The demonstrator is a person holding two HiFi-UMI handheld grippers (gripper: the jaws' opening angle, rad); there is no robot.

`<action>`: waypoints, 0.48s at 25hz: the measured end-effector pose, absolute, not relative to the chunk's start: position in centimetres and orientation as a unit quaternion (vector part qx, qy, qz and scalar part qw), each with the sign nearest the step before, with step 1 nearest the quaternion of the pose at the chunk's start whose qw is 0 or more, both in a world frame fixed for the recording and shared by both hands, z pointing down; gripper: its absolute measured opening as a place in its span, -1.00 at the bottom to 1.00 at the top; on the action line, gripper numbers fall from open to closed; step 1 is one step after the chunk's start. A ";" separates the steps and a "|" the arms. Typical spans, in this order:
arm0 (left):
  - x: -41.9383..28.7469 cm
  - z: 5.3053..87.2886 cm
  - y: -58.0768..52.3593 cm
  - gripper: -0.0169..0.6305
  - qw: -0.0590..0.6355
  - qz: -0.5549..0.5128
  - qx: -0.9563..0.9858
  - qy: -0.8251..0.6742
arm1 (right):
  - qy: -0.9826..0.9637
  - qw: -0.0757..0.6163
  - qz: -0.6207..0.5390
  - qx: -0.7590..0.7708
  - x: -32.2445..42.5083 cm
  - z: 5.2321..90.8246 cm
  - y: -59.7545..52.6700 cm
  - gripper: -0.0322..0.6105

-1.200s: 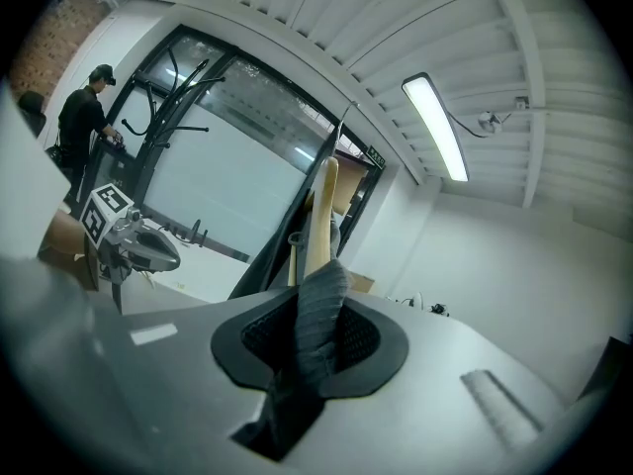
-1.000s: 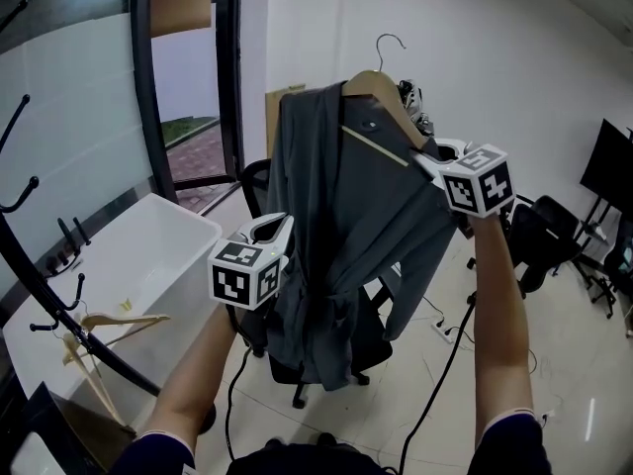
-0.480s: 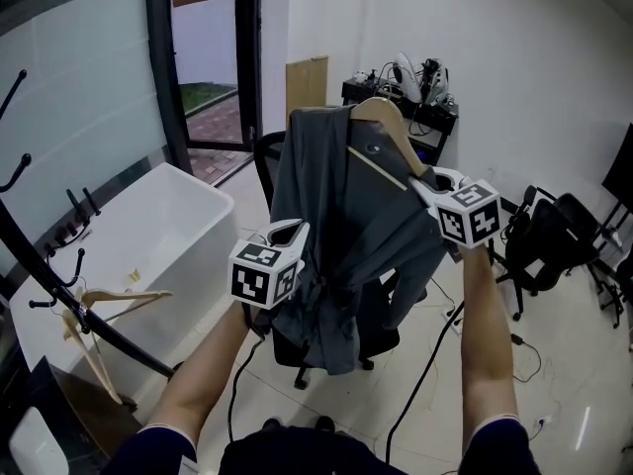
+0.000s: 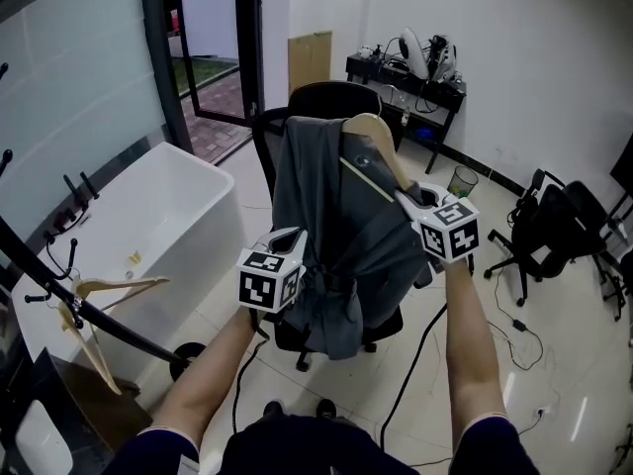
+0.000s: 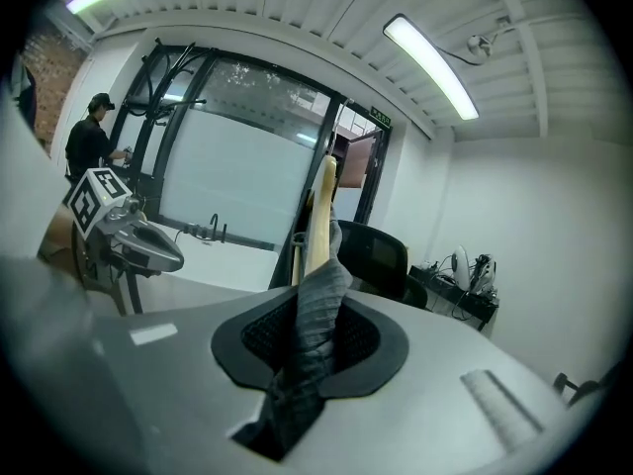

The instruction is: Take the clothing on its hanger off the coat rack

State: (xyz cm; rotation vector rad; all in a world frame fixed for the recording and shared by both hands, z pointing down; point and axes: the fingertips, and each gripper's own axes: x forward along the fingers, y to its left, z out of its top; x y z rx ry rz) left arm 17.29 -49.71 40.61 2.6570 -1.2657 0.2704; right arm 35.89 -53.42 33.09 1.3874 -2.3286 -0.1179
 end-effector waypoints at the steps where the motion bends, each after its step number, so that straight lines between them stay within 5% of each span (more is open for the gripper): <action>1: 17.2 41.1 -49.7 -0.91 0.098 0.093 0.894 -0.428 | -0.840 0.213 -0.039 0.497 35.8 33.9 -53.5 -0.73; 12: 15.4 47.3 -49.2 -0.91 0.151 0.112 0.872 -0.452 | -0.855 0.214 0.017 0.472 34.1 44.0 -54.1 -0.73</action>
